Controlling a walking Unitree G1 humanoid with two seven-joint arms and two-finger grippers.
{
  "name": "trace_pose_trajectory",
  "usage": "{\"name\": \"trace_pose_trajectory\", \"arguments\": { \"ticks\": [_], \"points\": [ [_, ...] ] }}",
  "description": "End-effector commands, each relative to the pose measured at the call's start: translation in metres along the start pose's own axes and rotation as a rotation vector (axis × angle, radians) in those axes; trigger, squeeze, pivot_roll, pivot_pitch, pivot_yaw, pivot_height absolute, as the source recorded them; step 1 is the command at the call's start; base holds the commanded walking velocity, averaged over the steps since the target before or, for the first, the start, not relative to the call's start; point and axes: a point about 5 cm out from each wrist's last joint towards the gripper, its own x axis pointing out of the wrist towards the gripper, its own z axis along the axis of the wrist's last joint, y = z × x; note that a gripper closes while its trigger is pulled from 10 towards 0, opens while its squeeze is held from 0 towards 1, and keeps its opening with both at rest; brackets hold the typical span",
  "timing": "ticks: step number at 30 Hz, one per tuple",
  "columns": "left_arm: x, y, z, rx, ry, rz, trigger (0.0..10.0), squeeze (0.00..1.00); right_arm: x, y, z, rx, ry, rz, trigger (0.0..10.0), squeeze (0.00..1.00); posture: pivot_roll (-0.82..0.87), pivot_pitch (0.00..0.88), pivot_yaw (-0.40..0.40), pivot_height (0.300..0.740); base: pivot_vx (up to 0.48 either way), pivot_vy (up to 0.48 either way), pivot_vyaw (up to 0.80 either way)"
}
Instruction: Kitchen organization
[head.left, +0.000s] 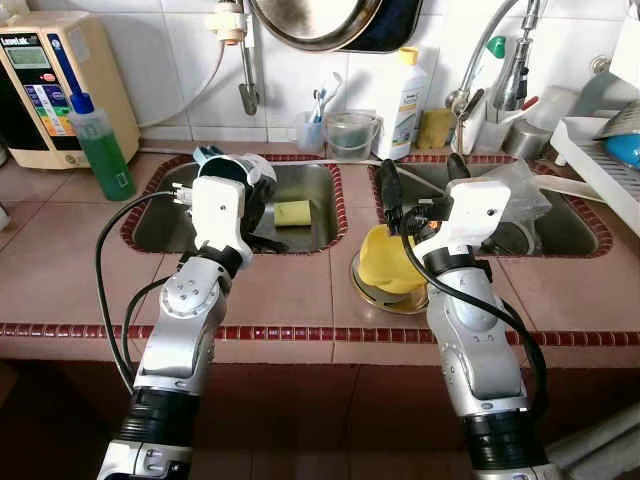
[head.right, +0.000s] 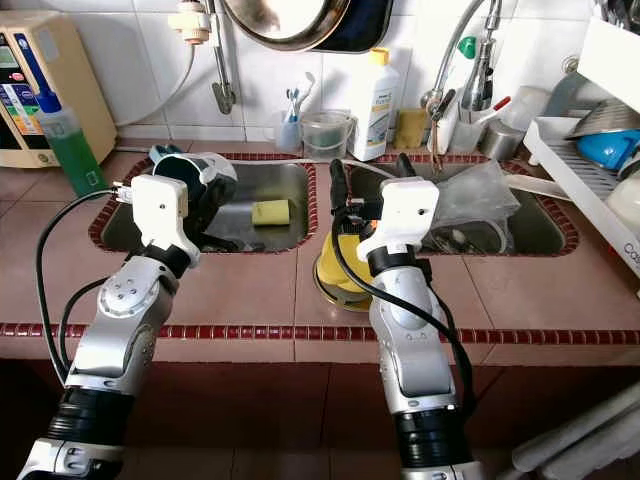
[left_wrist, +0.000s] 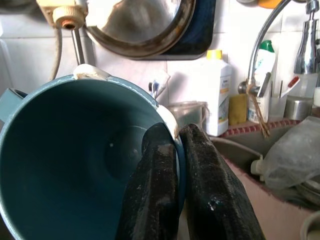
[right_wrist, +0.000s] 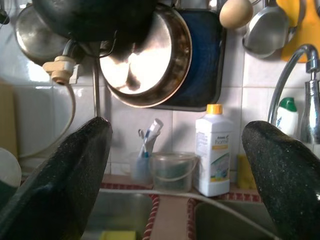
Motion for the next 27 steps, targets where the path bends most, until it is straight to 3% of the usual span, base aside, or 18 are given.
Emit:
{"name": "trace_pose_trajectory", "arguments": {
  "ticks": [1,22,24,27],
  "points": [
    [0.0016,-0.0003,0.0073,0.009,-0.024,-0.013,10.0,0.00,0.0001,-0.0009,0.0043,0.002,-0.013,-0.001,10.0,0.00,-0.08,0.008,0.023,0.740,0.360,0.000,0.00],
    [0.0027,-0.0033,0.0100,-0.015,-0.061,-0.003,10.0,0.00,0.0026,0.0026,0.0051,0.003,-0.013,0.046,10.0,0.00,-0.08,0.000,-0.003,0.740,0.405,0.000,0.00],
    [0.0016,-0.0032,0.0110,-0.045,-0.079,0.001,10.0,0.00,0.0014,0.0042,0.0045,0.010,-0.006,0.057,10.0,0.00,-0.08,0.000,-0.003,0.740,0.000,0.000,0.00],
    [0.0018,-0.0012,0.0102,-0.015,-0.066,-0.007,10.0,0.00,-0.0030,0.0079,0.0025,0.013,0.011,0.087,10.0,0.00,-0.08,0.000,-0.004,0.740,0.000,0.000,0.00]
  ]
}}
